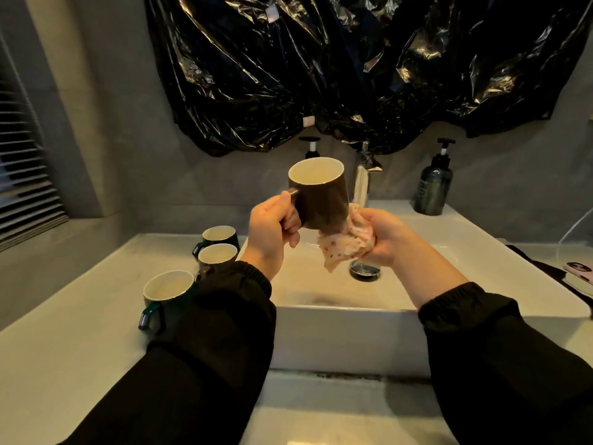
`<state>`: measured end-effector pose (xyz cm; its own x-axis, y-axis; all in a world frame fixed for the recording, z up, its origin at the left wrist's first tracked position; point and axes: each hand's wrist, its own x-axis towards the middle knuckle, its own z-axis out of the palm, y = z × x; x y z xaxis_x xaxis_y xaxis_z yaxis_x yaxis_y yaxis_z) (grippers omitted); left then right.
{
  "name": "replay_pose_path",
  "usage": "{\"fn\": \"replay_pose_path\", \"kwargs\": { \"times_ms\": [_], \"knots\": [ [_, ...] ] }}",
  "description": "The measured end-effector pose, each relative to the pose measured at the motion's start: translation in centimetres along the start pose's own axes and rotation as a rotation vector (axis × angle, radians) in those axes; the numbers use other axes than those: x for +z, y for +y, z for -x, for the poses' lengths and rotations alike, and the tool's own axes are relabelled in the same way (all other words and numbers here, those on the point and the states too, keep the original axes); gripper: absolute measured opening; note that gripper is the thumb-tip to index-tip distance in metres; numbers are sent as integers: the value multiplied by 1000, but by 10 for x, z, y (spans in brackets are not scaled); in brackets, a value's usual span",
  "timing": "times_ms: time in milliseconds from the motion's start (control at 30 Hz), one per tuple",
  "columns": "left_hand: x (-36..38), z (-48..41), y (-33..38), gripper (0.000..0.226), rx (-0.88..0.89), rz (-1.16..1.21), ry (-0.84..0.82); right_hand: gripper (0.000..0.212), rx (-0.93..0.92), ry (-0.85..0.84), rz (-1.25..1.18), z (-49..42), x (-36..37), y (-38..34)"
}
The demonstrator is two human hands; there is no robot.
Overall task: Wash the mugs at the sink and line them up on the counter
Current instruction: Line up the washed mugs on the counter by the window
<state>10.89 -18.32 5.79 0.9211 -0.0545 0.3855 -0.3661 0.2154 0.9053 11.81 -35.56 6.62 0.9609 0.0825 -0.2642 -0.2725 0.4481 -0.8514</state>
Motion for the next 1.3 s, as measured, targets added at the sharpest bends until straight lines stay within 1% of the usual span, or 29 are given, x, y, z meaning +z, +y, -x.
{"fn": "replay_pose_path", "kwargs": {
  "times_ms": [100,167,233,267,333,400,433,500,600,667,767,800,833,933,967,1033,1100,1167,1300],
  "knots": [
    [-20,11,16,44,-26,58,88,23,-241,157,351,6,18,7],
    [-41,21,29,44,-28,75,146,25,-430,196,592,15,38,14],
    [-68,34,42,43,-26,67,222,22,-609,127,791,28,62,27],
    [-83,42,49,43,-28,68,260,21,-669,71,860,36,75,35],
    [-114,57,59,43,-38,92,325,21,-746,-33,979,52,100,57],
    [-142,73,66,43,-51,104,385,21,-777,-124,1142,61,118,84],
    [-155,80,67,43,-55,102,415,23,-767,-178,1218,64,125,100],
    [-176,96,67,43,-60,94,470,25,-676,-297,1357,66,136,131],
    [-204,115,60,43,-79,69,534,28,-526,-438,1686,62,143,168],
    [-222,121,52,43,-95,44,564,28,-522,-427,1746,53,151,179],
    [-247,119,34,43,-136,1,596,30,-621,-330,1760,30,171,173],
    [-255,115,27,42,-147,-4,602,37,-653,-335,1787,19,179,169],
    [-263,110,19,42,-159,-9,608,49,-666,-361,1833,7,186,164],
    [-284,90,-7,41,-215,-16,628,94,-616,-480,2085,-34,208,153],
    [-289,83,-16,41,-245,-14,627,104,-574,-520,2163,-48,214,153],
    [-301,68,-29,41,-287,-30,622,113,-490,-599,2252,-72,224,153],
    [-310,55,-36,40,-329,-67,612,111,-423,-672,2281,-86,233,152],
    [-315,46,-36,38,-379,-85,593,104,-360,-717,2230,-92,237,151],
    [-329,28,-21,36,-494,-126,555,87,-328,-774,2154,-99,246,145]
  ]
}}
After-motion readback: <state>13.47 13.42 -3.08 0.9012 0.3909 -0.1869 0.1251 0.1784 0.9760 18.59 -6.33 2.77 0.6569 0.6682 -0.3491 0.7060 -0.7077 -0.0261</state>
